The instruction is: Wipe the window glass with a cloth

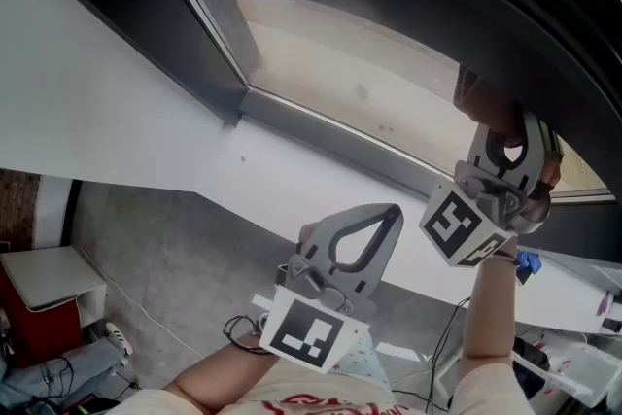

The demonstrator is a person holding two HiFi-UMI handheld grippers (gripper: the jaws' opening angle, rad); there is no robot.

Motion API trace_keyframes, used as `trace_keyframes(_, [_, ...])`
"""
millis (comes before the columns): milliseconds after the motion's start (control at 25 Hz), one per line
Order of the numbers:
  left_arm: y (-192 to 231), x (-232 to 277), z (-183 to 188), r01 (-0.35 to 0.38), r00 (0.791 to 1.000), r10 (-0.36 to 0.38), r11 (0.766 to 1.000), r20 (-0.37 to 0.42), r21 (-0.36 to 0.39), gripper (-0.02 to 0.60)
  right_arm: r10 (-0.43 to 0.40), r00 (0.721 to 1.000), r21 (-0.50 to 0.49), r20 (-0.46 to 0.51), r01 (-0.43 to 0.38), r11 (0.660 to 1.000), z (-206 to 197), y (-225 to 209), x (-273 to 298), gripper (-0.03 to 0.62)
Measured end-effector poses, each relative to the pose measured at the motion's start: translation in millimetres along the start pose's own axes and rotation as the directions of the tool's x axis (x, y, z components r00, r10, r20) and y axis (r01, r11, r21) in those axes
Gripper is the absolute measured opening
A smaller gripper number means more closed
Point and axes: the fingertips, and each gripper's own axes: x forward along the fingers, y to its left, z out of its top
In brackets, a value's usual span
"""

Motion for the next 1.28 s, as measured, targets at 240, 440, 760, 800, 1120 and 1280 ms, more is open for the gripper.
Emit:
trace_keyframes(240, [12.9, -1.7, 0.3, 0.033, 0.999, -0.033, 0.999, 0.007, -0.005, 0.021, 0.067, 0.998, -0.052, -0.023, -0.068, 0.996, -9.0, 45.8, -4.0, 0.089])
trace_keyframes(440, [13.2, -6.0, 0.3, 0.072, 0.997, -0.072, 0.997, 0.007, 0.010, 0.021, 0.100, 0.993, -0.054, -0.061, -0.104, 0.993, -27.2, 85.5, -14.1, 0.089])
trace_keyframes(760, [18.3, -4.7, -13.1, 0.080, 0.996, -0.079, 0.996, -0.046, 0.028, 0.021, 0.161, 0.984, -0.003, -0.079, -0.161, 0.987, -42.2, 146.4, -23.4, 0.089])
trace_keyframes(800, [17.2, -2.9, -14.3, 0.077, 0.996, -0.076, 0.997, -0.050, 0.024, 0.021, 0.164, 0.984, -0.002, -0.074, -0.165, 0.986, -43.9, 151.3, -24.6, 0.089])
trace_keyframes(1120, [17.9, 6.3, -12.8, 0.033, 0.998, -0.033, 0.999, -0.046, -0.001, 0.021, 0.320, 0.942, 0.021, -0.100, -0.320, 0.947, -67.6, 225.1, -42.9, 0.089])
trace_keyframes(1280, [27.3, 4.6, -23.4, 0.002, 0.998, -0.003, 1.000, -0.069, -0.010, 0.021, 0.381, 0.919, 0.032, -0.106, -0.379, 0.925, -79.3, 270.9, -50.5, 0.089])
